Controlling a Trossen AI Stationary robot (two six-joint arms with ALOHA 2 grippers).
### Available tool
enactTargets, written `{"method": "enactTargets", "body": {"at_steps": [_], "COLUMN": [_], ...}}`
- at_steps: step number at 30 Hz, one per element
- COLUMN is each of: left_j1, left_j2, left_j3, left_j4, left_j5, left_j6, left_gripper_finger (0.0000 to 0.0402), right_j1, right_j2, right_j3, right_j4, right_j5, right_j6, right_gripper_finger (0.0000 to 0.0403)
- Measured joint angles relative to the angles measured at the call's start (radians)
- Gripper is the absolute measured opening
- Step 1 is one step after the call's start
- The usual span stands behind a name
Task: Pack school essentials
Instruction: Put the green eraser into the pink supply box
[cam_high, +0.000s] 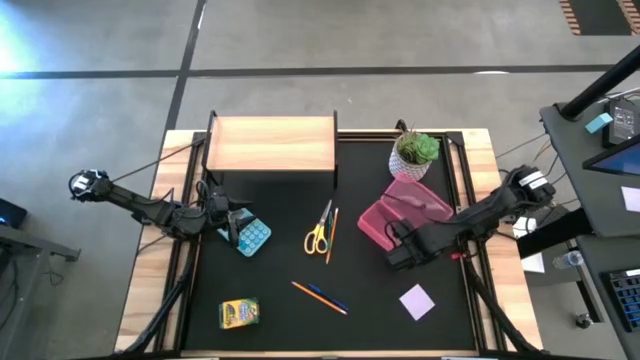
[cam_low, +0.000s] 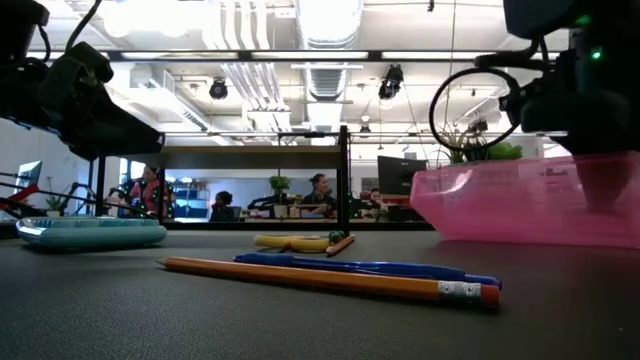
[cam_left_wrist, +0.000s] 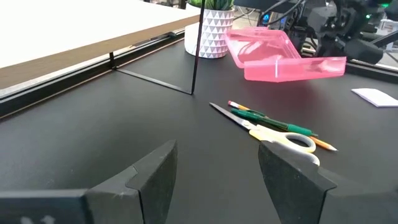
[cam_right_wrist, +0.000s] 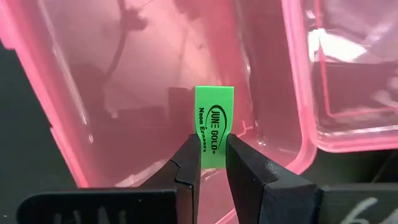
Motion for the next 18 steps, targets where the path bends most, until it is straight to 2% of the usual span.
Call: {"method": "enactTargets", "body": {"at_steps": [13,18], "left_j1": [0.000,0.000], "left_j2": [-0.001,-0.001], "left_j3": [0.000,-0.001], "left_j4": [0.004,0.069], "left_j5": [-0.001,-0.001], "left_j6": [0.000,-0.001], "left_gripper_finger": [0.0210,0.0210], "right_j1": [0.000,0.000], "right_j2": [0.036,0.044], "right_j3": [0.000,0.000], "right_j4": [0.029,0.050], "right_j5": [-0.002,0.000], "right_j6": [-0.015,-0.014], "right_gripper_finger": [0.0052,0.0053]}}
